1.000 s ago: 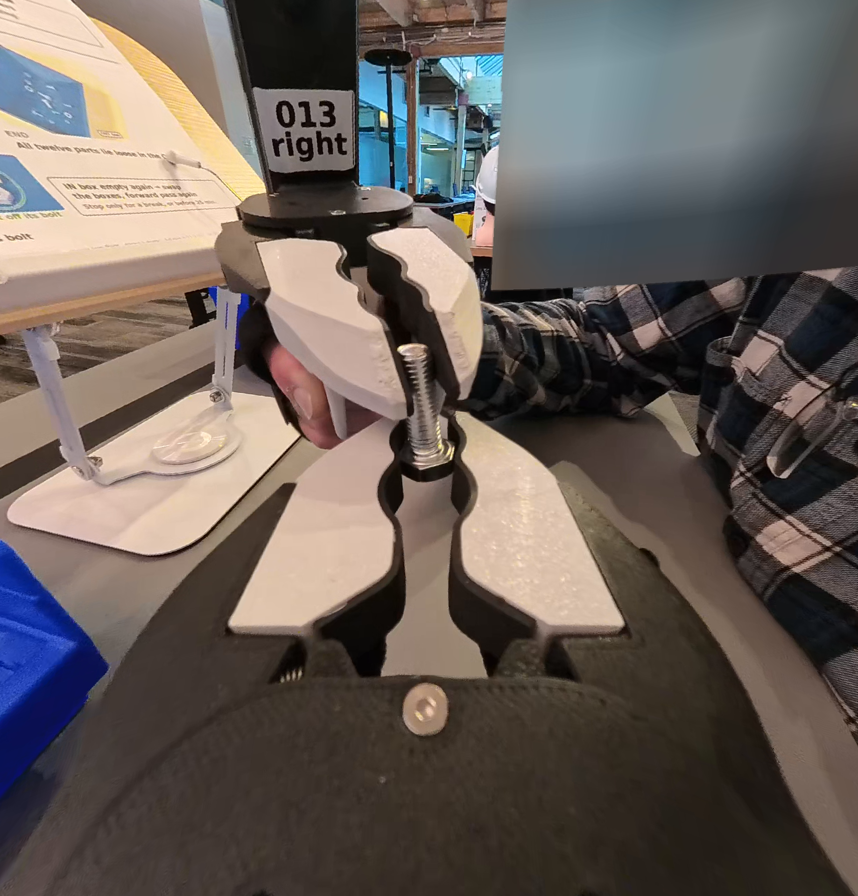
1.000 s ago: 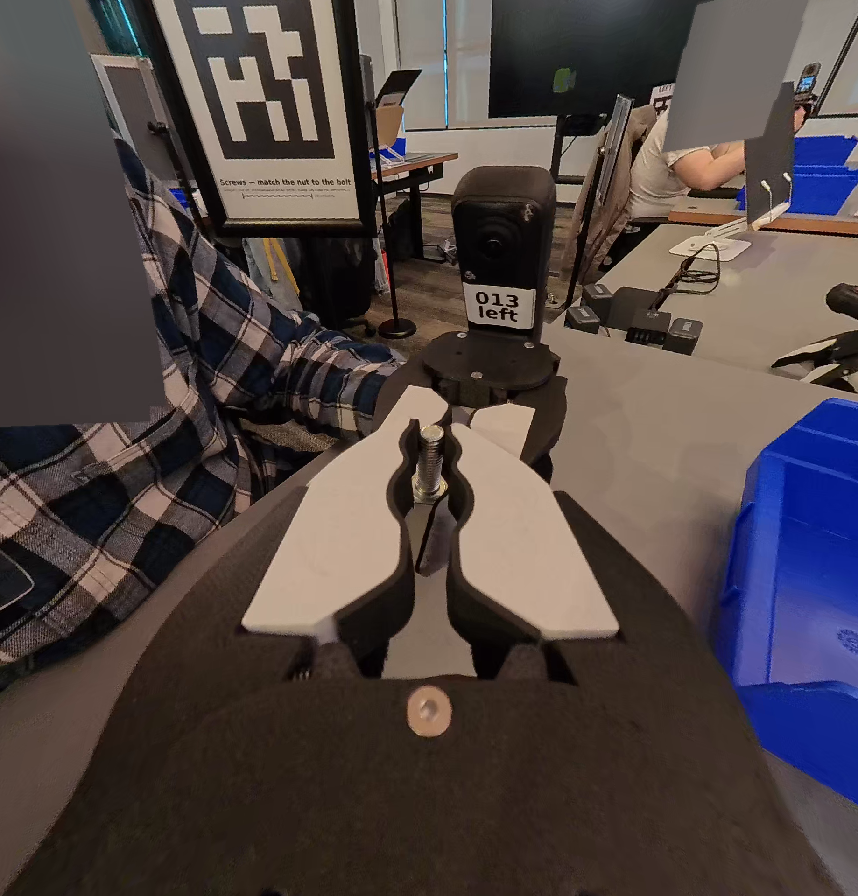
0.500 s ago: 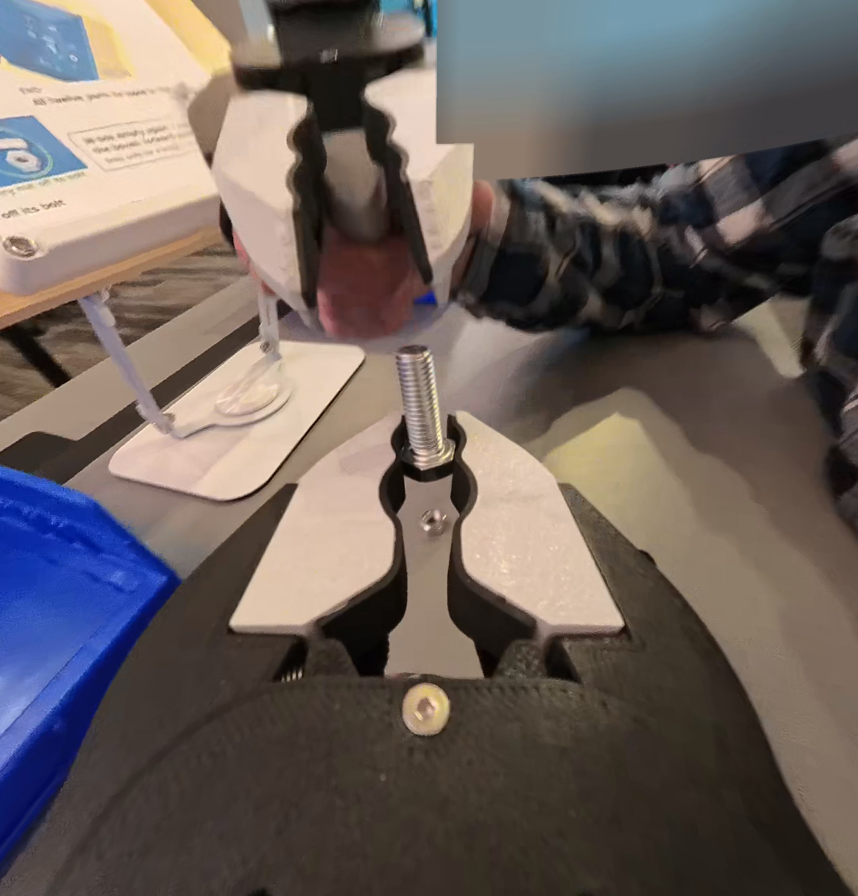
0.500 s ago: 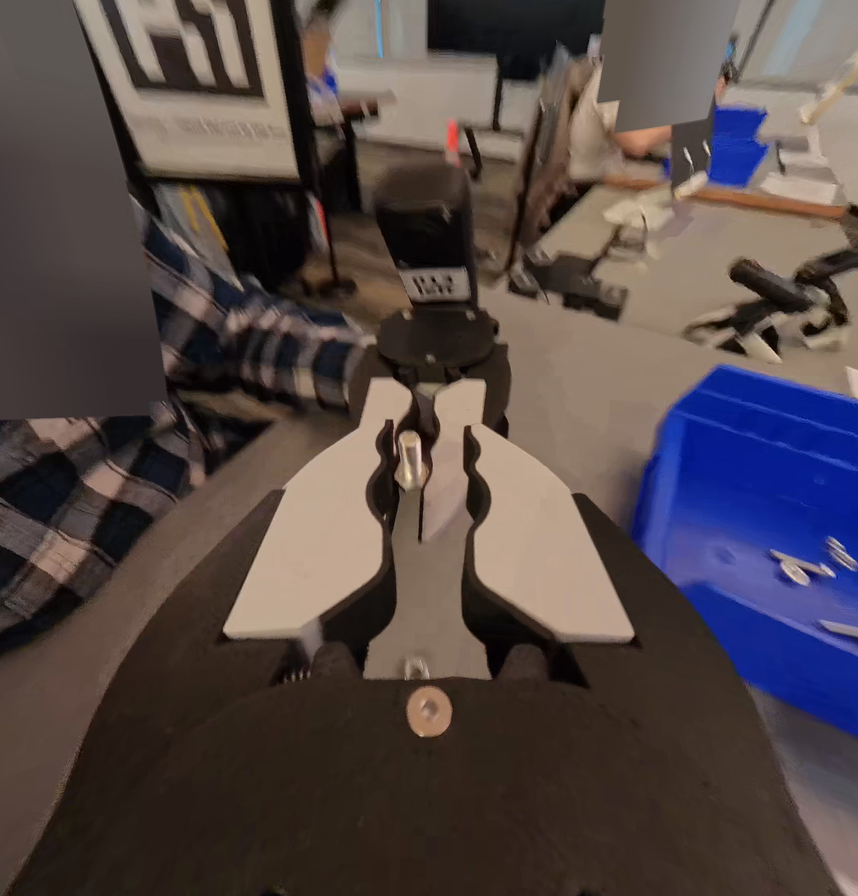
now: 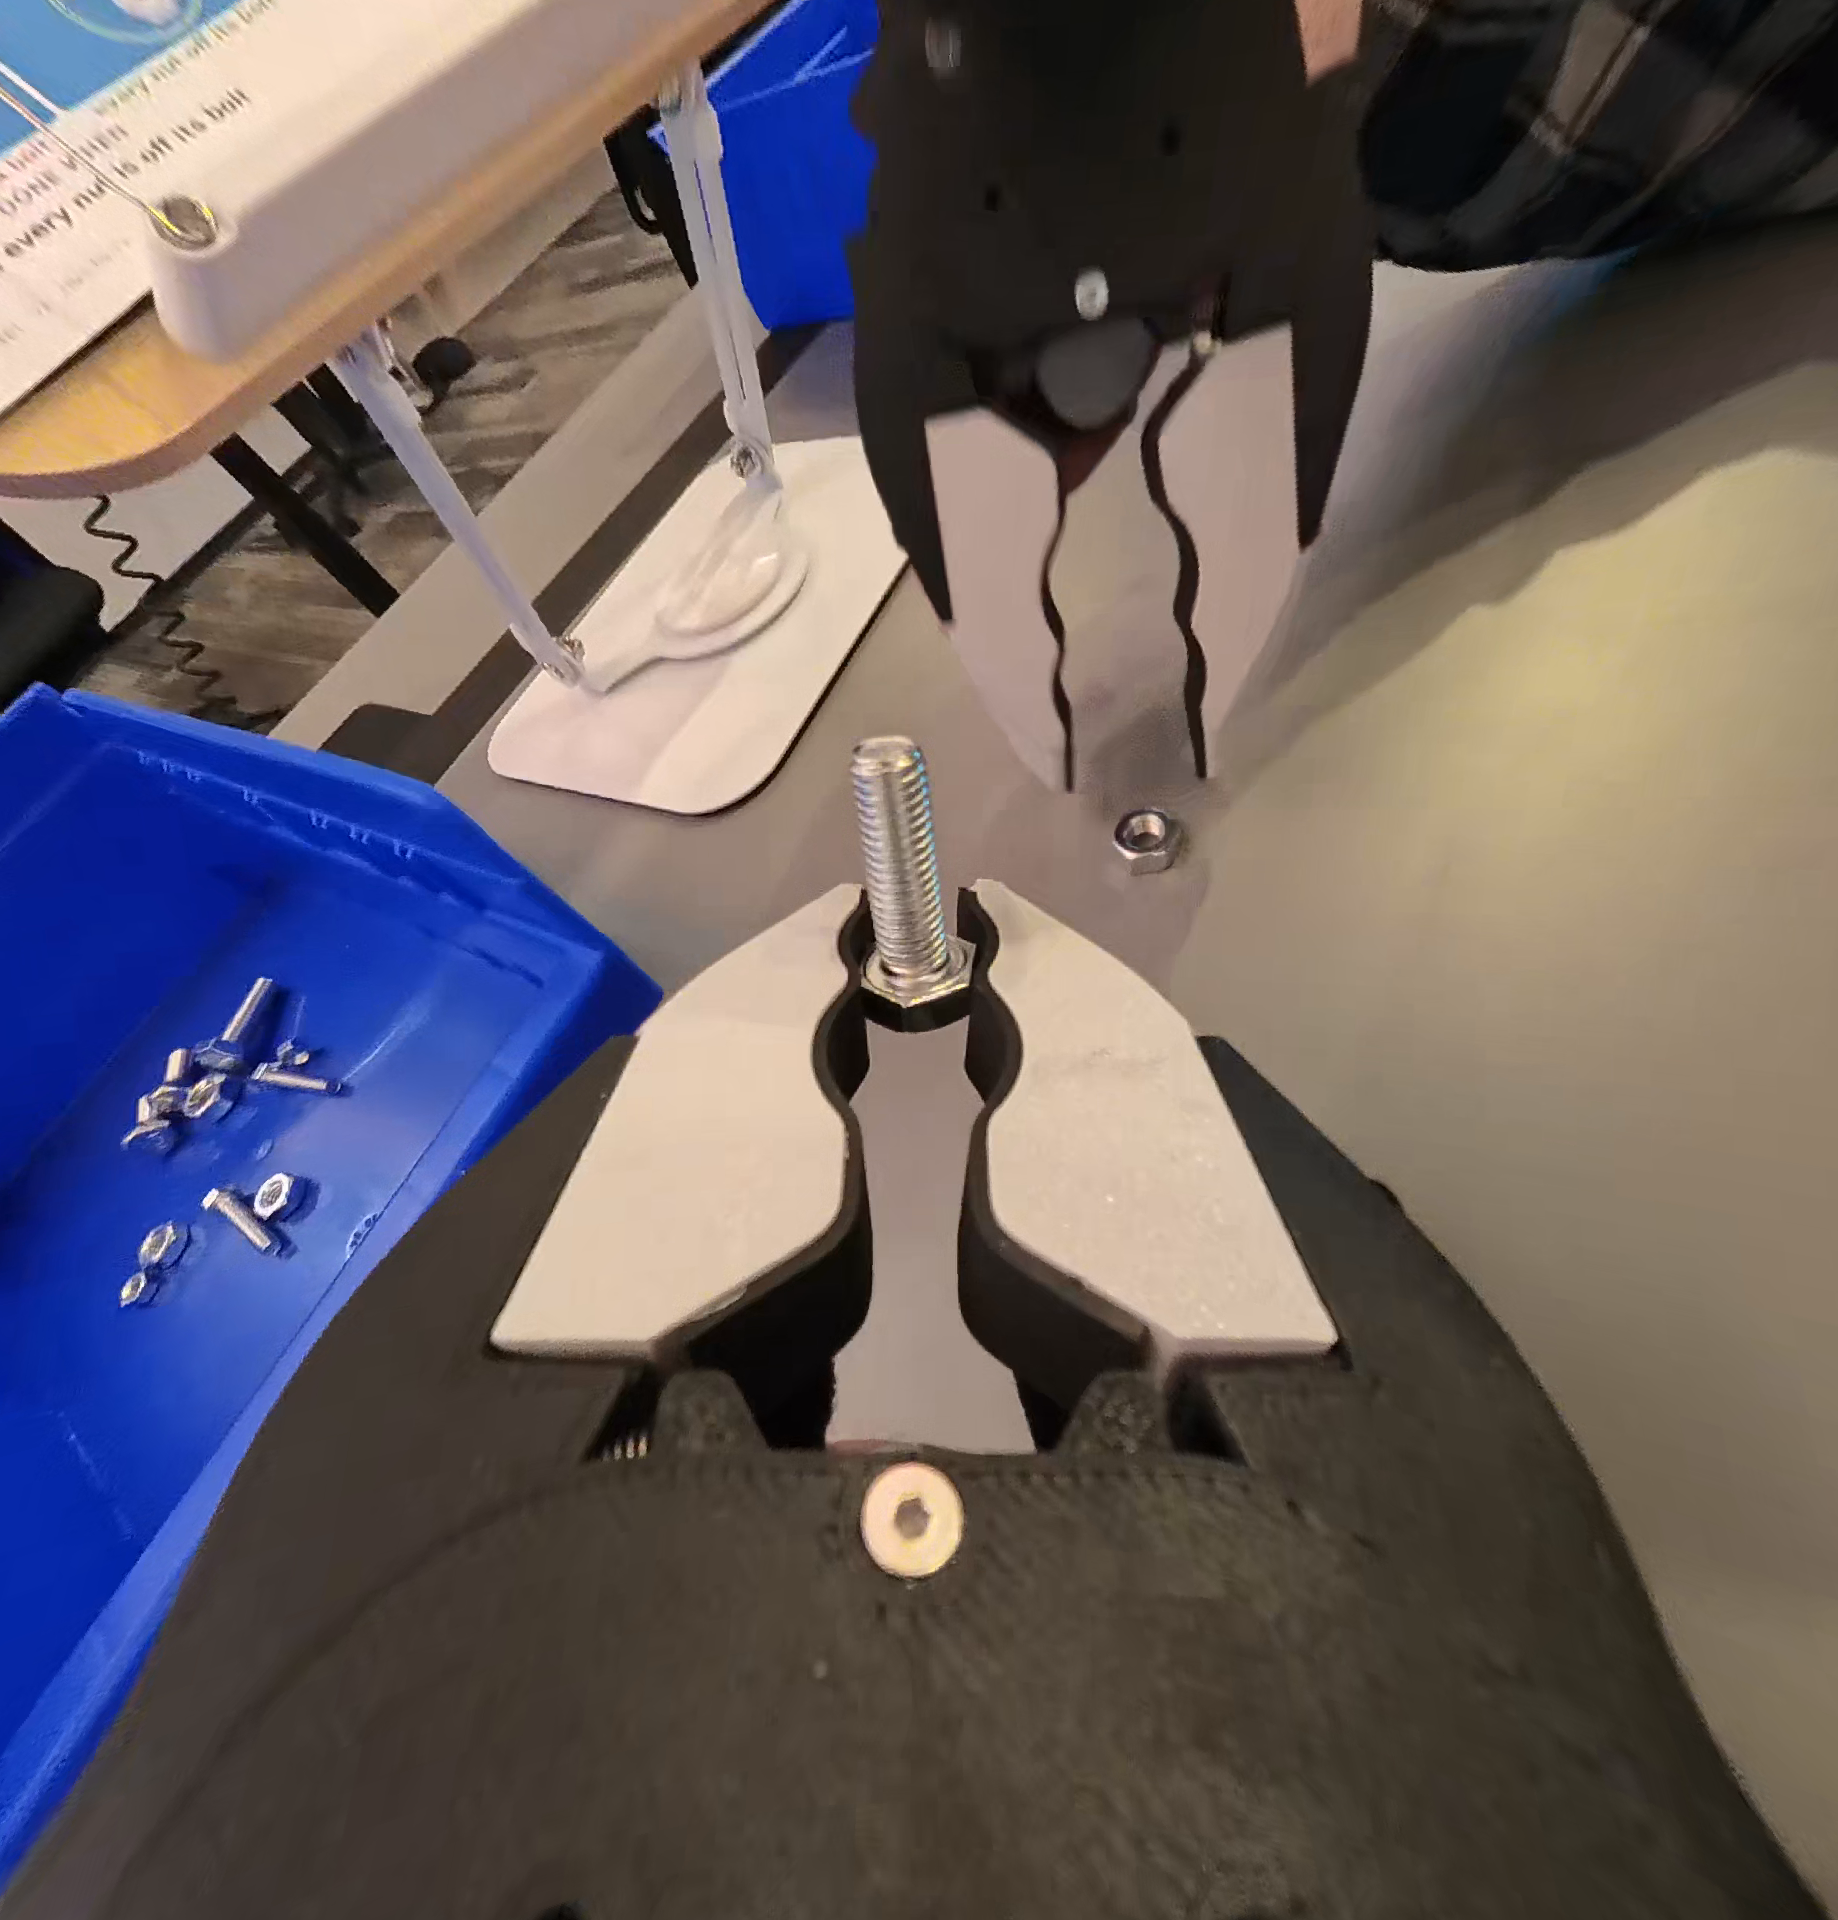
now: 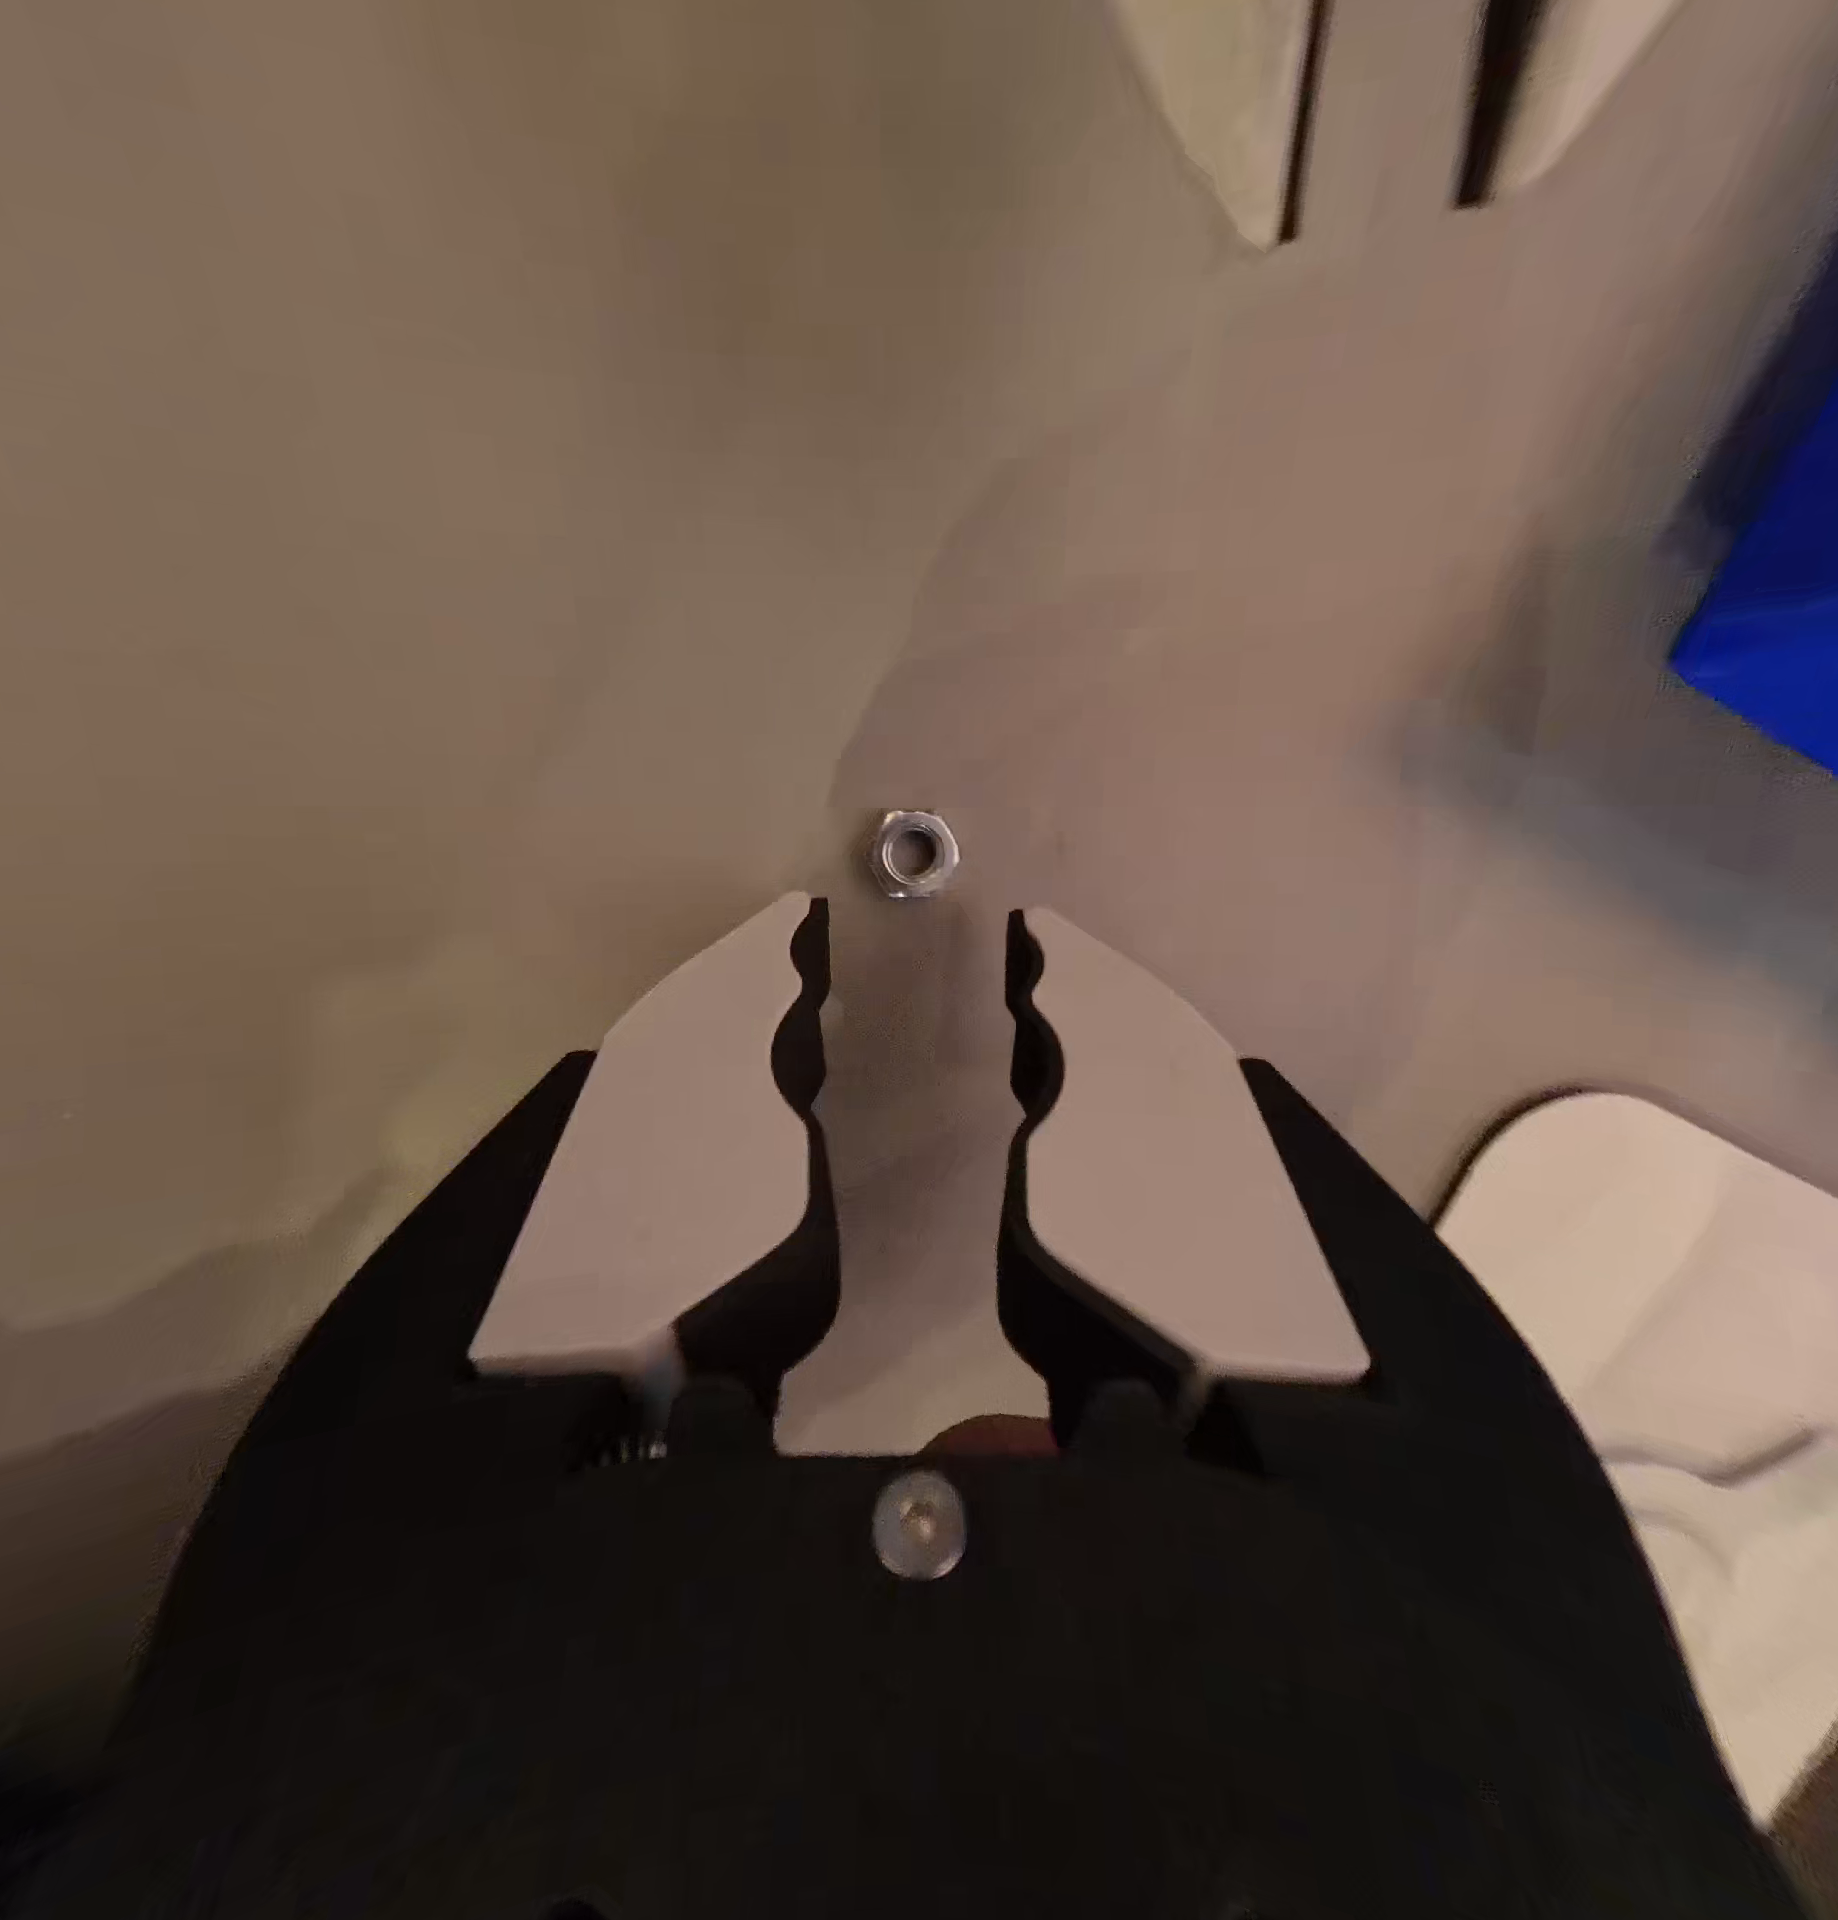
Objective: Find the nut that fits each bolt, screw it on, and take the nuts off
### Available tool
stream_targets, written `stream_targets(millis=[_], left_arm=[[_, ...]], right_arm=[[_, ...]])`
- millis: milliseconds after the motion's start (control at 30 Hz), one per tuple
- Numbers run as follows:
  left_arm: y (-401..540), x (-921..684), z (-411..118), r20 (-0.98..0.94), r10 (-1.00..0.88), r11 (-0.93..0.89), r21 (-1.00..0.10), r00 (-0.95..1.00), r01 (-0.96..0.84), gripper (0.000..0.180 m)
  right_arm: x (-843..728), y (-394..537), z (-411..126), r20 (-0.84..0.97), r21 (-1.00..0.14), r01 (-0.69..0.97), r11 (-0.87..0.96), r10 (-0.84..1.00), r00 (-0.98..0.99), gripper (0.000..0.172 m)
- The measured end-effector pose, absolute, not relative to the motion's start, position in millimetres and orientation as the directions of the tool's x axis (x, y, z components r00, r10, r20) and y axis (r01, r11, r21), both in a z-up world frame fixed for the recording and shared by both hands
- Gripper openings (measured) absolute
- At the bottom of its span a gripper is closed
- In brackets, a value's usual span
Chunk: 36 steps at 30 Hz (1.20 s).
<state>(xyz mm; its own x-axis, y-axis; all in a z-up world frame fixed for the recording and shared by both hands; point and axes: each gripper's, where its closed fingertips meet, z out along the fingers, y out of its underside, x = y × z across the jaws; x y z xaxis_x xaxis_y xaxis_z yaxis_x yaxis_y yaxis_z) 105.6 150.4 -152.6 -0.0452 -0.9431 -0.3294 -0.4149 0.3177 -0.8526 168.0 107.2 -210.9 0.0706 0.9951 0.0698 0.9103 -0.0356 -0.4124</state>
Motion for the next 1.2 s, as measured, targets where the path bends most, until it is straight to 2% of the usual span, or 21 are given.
stream_targets(millis=[267,567,667,800,867,933,1200], left_arm=[[152,102,-157,-0.31,-0.949,0.306,-0.854,-0.061,-0.421,0.014],[146,103,-161,-0.266,-0.958,0.286,-0.863,-0.105,-0.416,0.014],[150,104,-161,-0.284,-0.955,0.292,-0.859,-0.083,-0.421,0.014],[155,109,-167,-0.341,-0.939,0.327,-0.828,-0.054,-0.456,0.014],[153,112,-166,-0.35,-0.935,0.335,-0.828,-0.052,-0.45,0.014],[151,114,-166,-0.355,-0.933,0.34,-0.824,-0.055,-0.453,0.014],[147,118,-167,-0.367,-0.928,0.355,-0.818,-0.064,-0.452,0.014]], right_arm=[[156,106,-227,0.034,-0.397,0.916,0.057,0.998,-0.047,0.02],[155,102,-227,0.007,-0.378,0.905,0.196,0.978,-0.209,0.019],[149,103,-209,0.016,-0.488,0.857,0.165,0.983,-0.18,0.019],[125,117,-140,0.146,-0.72,0.674,0.165,0.986,-0.085,0.019],[115,121,-114,0.197,-0.777,0.601,0.186,0.979,-0.049,0.019],[109,125,-104,0.251,-0.782,0.584,0.22,0.968,-0.028,0.019],[98,131,-116,0.304,-0.736,0.631,0.245,0.953,-0.016,0.019]])
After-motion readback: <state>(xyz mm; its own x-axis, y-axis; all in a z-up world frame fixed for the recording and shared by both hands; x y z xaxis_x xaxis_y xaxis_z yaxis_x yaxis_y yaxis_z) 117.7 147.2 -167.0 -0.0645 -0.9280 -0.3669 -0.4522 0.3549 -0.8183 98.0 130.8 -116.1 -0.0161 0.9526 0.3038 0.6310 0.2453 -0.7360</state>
